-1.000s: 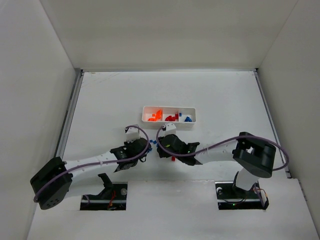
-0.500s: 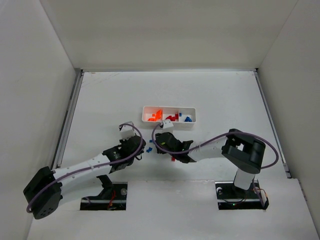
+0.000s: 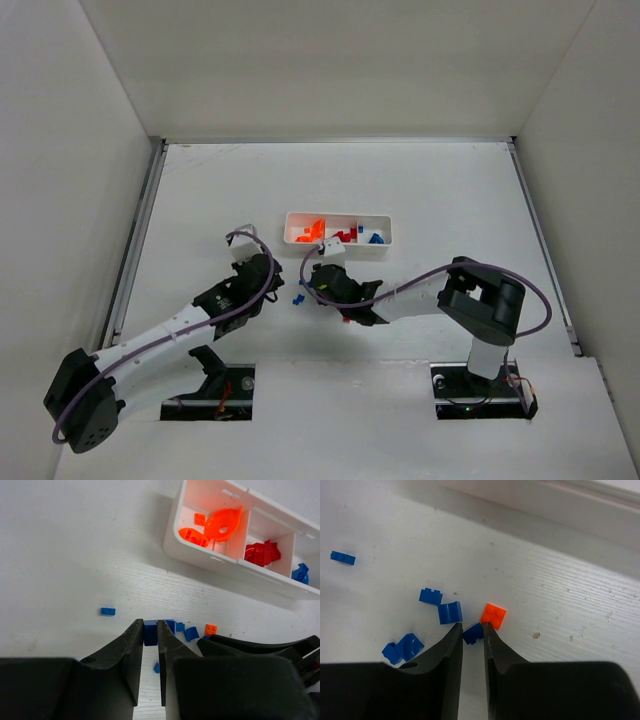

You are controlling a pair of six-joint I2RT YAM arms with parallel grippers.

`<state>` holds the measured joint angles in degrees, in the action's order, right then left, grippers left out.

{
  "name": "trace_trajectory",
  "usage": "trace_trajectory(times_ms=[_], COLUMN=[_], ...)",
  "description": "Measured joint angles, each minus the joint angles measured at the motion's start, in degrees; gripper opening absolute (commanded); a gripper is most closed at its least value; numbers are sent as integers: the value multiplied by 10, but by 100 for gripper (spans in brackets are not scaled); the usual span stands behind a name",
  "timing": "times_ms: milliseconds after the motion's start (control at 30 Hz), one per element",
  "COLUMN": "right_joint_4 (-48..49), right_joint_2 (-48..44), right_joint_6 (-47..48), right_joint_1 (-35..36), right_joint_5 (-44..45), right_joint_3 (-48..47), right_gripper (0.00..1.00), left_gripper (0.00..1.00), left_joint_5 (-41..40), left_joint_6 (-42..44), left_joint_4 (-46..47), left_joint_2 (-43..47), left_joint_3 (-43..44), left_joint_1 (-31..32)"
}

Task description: Sort the legos into containers by color

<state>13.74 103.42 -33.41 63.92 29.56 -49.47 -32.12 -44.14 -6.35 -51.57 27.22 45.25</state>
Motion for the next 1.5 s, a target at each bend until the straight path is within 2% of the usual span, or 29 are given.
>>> trace_trajectory(times_ms=[233, 533, 633, 767, 900, 967, 1067, 1100, 1333, 1500], right_joint_4=[-8, -22, -23, -21, -22, -23, -26, -27, -28, -26], right_joint_2=[-14, -167, -210, -238, -222, -204, -187, -185, -211, -308], right_joint_6=[0, -7, -4, 3, 14, 19, 23, 24, 27, 26], right_joint_1=[4, -3, -42, -128, -199, -221, -242, -247, -267, -271], right_joint_5=[4, -5, -10, -10, -6, -6, -6, -6, -12, -11], right_joint_3=[9, 60, 65, 65, 61, 60, 59, 59, 63, 101], right_gripper=[21, 21, 21, 20, 21, 26, 42, 44, 43, 37], left_gripper=[11, 11, 11, 11, 11, 11, 11, 11, 11, 12], left_joint_5=[5, 15, 19, 21, 22, 23, 24, 24, 36, 52], left_joint_6=[17, 39, 47, 57, 70, 76, 83, 85, 97, 102], left_joint_4=[36, 92, 110, 127, 148, 156, 174, 178, 209, 232], left_joint_2=[-29, -96, -118, -149, -185, -202, -229, -237, -309, -383], left_joint_3=[27, 79, 96, 124, 152, 165, 184, 190, 244, 295], left_joint_1=[-1, 9, 20, 45, 65, 71, 76, 77, 82, 90])
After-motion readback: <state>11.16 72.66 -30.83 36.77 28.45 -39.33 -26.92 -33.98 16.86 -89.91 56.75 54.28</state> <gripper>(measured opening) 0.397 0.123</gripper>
